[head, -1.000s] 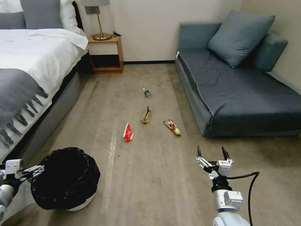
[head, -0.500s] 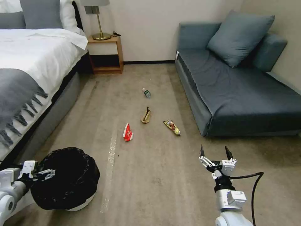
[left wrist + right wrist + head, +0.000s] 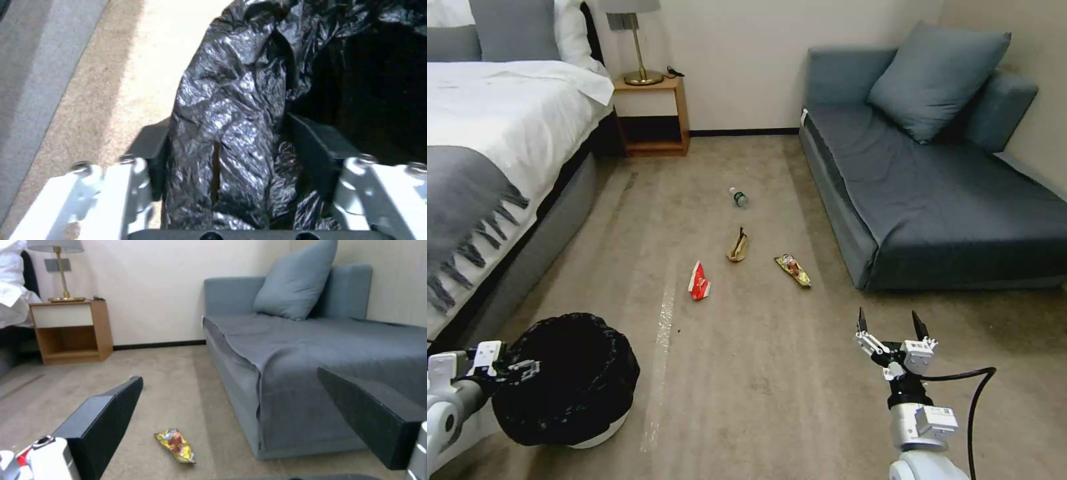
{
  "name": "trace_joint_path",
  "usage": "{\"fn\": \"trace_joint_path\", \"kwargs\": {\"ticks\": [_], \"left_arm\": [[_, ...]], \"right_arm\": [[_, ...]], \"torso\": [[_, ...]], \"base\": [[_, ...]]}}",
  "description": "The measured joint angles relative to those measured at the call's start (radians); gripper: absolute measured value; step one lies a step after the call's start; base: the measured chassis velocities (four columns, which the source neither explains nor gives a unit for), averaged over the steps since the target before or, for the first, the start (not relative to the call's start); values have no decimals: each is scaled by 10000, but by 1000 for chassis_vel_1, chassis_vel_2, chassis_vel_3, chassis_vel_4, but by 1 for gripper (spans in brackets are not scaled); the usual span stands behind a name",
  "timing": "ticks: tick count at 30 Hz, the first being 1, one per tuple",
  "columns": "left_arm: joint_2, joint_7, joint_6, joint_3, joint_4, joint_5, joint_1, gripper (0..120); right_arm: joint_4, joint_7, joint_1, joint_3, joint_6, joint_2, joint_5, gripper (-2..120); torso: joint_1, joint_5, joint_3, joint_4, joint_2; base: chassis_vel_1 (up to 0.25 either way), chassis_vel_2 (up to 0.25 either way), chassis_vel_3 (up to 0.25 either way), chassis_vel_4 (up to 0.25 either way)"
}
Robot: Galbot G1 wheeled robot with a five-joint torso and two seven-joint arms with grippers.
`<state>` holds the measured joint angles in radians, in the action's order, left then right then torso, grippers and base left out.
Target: Pick up the trash bin, then pick up the garbage on the floor and place it into the trash bin.
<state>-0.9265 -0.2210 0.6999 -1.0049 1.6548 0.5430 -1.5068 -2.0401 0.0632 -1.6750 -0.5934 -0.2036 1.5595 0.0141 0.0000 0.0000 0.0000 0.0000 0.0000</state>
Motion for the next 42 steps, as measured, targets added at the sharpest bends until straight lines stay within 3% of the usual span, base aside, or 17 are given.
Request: {"fn": "trace_joint_path", "kwargs": {"ticks": [8,13,16,21,25,33,38,42], "left_arm": [[-109,-5,89,20,-82,87,37,26],[-244,87,95,-9,-22,87,40,14],[-457,583,141,-81,227,356,31,8],[-644,1232,252,-244,785,760,-135,7],[-906,1793,353,-455,1858,987,-467,3],[-1171,1949,369,-773,2622,824,-878,3],[-1462,1963,307,-1387,3043,349,-1343,3],[-1552,1958,276,-1546,3166,284,-1461,3]], "right_arm": [[-66,7,-81,-14,3,-14,4,100],[-67,7,-96,1,3,-16,4,100],[-58,6,-105,24,-11,-15,5,100],[-41,-31,-141,85,-59,-43,9,100],[80,-109,-151,209,-175,-108,-50,100],[323,-221,-129,422,-281,-230,-19,100],[885,-504,-42,1002,-504,-515,-409,100],[1127,-715,2,1236,-760,-612,-523,100]], "torso": [[0,3,0,0,0],[0,8,-1,3,0],[0,5,-1,3,0],[0,-9,0,0,0],[0,-3,0,-3,0],[1,0,0,-2,0],[1,-1,0,0,0],[1,1,0,0,0]], "base": [[0,0,0,0],[0,0,0,0],[0,0,0,0],[0,0,0,0],[0,0,0,0],[0,0,0,0],[0,0,0,0],[0,0,0,0]]}}
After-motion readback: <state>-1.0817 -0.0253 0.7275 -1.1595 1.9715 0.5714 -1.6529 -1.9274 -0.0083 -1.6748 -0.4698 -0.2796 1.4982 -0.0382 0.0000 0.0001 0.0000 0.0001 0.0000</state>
